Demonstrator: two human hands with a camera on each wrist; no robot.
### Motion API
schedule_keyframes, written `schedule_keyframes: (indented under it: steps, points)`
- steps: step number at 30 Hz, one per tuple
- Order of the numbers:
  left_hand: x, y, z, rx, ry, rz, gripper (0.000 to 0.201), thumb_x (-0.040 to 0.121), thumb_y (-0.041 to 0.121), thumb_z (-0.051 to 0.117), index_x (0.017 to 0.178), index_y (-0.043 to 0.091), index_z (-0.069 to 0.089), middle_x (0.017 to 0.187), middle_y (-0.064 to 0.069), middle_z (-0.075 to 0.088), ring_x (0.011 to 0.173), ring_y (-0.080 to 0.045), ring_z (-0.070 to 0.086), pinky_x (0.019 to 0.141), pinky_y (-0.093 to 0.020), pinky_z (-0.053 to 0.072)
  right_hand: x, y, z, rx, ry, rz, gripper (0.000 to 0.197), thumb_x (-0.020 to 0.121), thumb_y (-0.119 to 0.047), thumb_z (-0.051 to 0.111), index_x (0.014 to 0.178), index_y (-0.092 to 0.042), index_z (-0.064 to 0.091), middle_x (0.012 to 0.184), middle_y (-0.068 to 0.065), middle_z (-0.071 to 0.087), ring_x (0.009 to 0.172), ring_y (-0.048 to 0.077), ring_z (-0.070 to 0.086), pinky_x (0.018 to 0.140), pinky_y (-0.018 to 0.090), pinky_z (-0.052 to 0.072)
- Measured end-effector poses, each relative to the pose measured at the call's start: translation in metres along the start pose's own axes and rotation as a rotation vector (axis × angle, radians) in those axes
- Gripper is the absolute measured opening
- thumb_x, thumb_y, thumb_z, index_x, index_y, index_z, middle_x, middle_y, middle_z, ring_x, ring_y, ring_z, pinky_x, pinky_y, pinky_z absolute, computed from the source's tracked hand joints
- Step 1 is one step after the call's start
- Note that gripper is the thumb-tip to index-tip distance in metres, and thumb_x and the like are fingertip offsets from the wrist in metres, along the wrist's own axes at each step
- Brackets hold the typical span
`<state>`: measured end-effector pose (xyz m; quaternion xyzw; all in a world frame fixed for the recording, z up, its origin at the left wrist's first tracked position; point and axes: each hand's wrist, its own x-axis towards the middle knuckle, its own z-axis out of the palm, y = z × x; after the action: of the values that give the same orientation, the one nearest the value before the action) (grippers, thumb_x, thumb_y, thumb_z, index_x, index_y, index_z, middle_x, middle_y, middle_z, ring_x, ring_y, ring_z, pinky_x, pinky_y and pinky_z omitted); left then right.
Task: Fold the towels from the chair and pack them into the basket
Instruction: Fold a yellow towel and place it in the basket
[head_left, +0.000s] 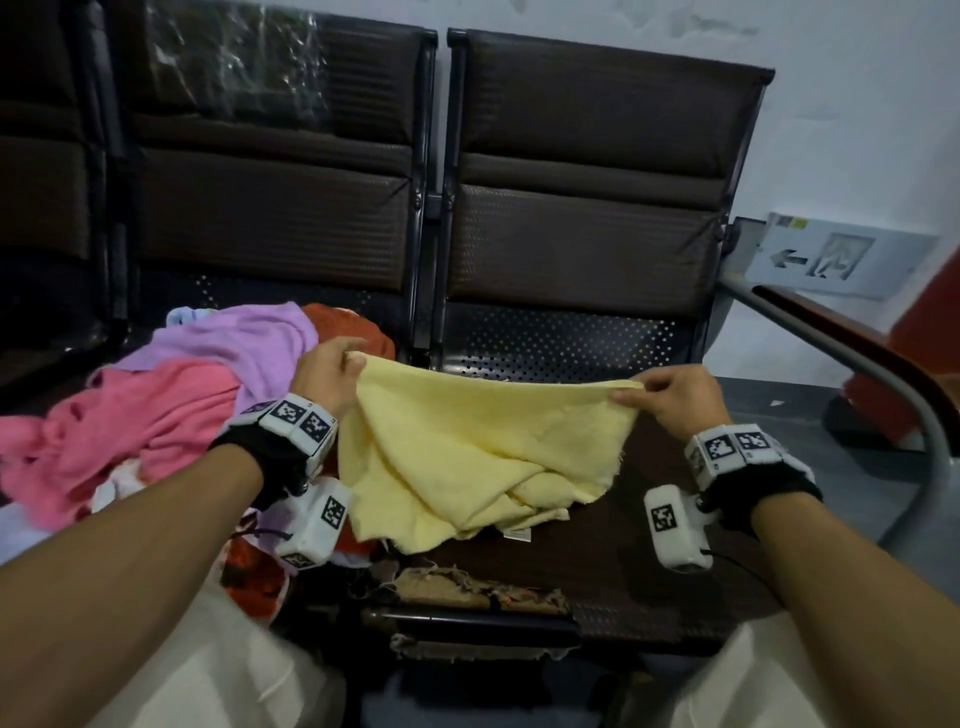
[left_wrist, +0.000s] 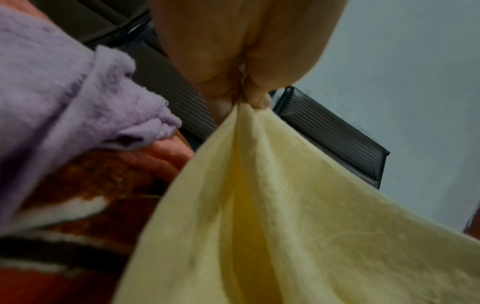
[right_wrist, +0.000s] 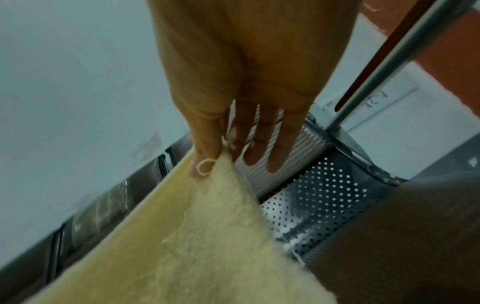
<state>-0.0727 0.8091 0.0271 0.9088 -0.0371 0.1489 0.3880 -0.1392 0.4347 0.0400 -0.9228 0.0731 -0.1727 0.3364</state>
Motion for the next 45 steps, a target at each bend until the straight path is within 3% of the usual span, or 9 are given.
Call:
schedule_keyframes:
  steps: [5,8,14,18,22,28,34,39,45]
  points:
    - [-0.004,0.017,-0.016,-0.006,-0.021,0.089,0.016,0.09,0.008,0.055,0.098,0.008,0.069,0.101,-0.011,0.07,0.091,-0.02,0.06,0.08,-0.021,0.038,-0.01,-0.022,-0.011,0.371,0.24,-0.028,0.009,0.082,-0.022,0.072,0.08,-0.013,0.071,0.068,-0.006,0.063,0.065,0.008,0.055,0.059,0.017,0.046]
    - [-0.01,0.036,-0.03,-0.026,-0.012,0.122,0.012,0.09,0.008,0.055,0.084,0.017,0.061,0.087,-0.009,0.066,0.088,-0.025,0.061,0.076,-0.027,0.043,-0.019,-0.039,-0.021,0.398,0.308,-0.008,0.015,0.085,-0.016,0.069,0.095,-0.005,0.072,0.079,0.002,0.066,0.076,0.015,0.058,0.07,0.028,0.048]
    - [-0.038,0.081,-0.071,-0.106,0.061,0.107,0.011,0.09,0.016,0.054,0.09,0.015,0.065,0.097,-0.012,0.07,0.098,-0.029,0.061,0.084,-0.032,0.044,-0.041,-0.076,-0.068,0.358,0.457,0.014,0.011,0.085,-0.02,0.064,0.091,-0.014,0.071,0.083,0.004,0.066,0.085,0.019,0.061,0.079,0.031,0.048]
    - [-0.052,0.121,-0.107,-0.18,0.145,0.172,0.016,0.088,0.017,0.056,0.095,0.01,0.069,0.098,-0.014,0.071,0.099,-0.029,0.063,0.087,-0.032,0.046,-0.05,-0.106,-0.108,0.353,0.508,-0.002,0.011,0.085,-0.018,0.059,0.085,-0.012,0.068,0.077,0.003,0.061,0.079,0.015,0.055,0.063,0.016,0.037]
    - [-0.052,0.15,-0.131,-0.193,0.217,0.22,0.017,0.091,0.016,0.053,0.096,0.009,0.068,0.1,-0.016,0.07,0.1,-0.033,0.061,0.087,-0.036,0.045,-0.05,-0.115,-0.138,0.352,0.56,-0.018,0.016,0.083,-0.02,0.059,0.076,-0.007,0.064,0.071,0.003,0.056,0.073,0.014,0.05,0.059,0.02,0.033]
    - [-0.04,0.133,-0.099,-0.149,0.146,0.107,0.017,0.092,0.015,0.05,0.096,0.011,0.067,0.101,-0.015,0.069,0.103,-0.031,0.059,0.084,-0.031,0.041,-0.032,-0.08,-0.114,0.295,0.433,0.066,0.019,0.085,-0.022,0.061,0.093,-0.009,0.073,0.081,0.0,0.063,0.084,0.014,0.057,0.077,0.025,0.041]
    - [-0.006,0.109,-0.045,-0.196,0.072,0.064,0.014,0.09,0.019,0.051,0.091,0.016,0.065,0.091,-0.001,0.065,0.094,-0.023,0.059,0.075,-0.026,0.038,0.008,-0.046,-0.071,0.412,0.31,0.219,0.017,0.084,-0.022,0.061,0.089,-0.01,0.071,0.087,0.01,0.068,0.085,0.027,0.062,0.082,0.043,0.052]
    - [0.016,0.097,-0.001,-0.402,-0.114,0.016,0.008,0.09,0.021,0.058,0.088,0.017,0.065,0.086,-0.007,0.066,0.084,-0.022,0.06,0.078,-0.04,0.05,0.022,-0.042,-0.041,0.592,0.196,0.223,0.015,0.086,-0.007,0.057,0.084,-0.018,0.068,0.077,0.009,0.058,0.06,0.019,0.055,0.045,0.027,0.047]
    - [-0.01,0.067,0.056,-0.46,-0.239,-0.003,0.005,0.088,0.012,0.062,0.09,0.016,0.065,0.083,-0.001,0.064,0.082,-0.014,0.057,0.075,-0.029,0.042,-0.002,-0.043,0.006,0.576,-0.245,0.18,0.014,0.088,-0.002,0.059,0.083,-0.009,0.07,0.065,0.005,0.065,0.055,0.016,0.063,0.052,0.031,0.057]
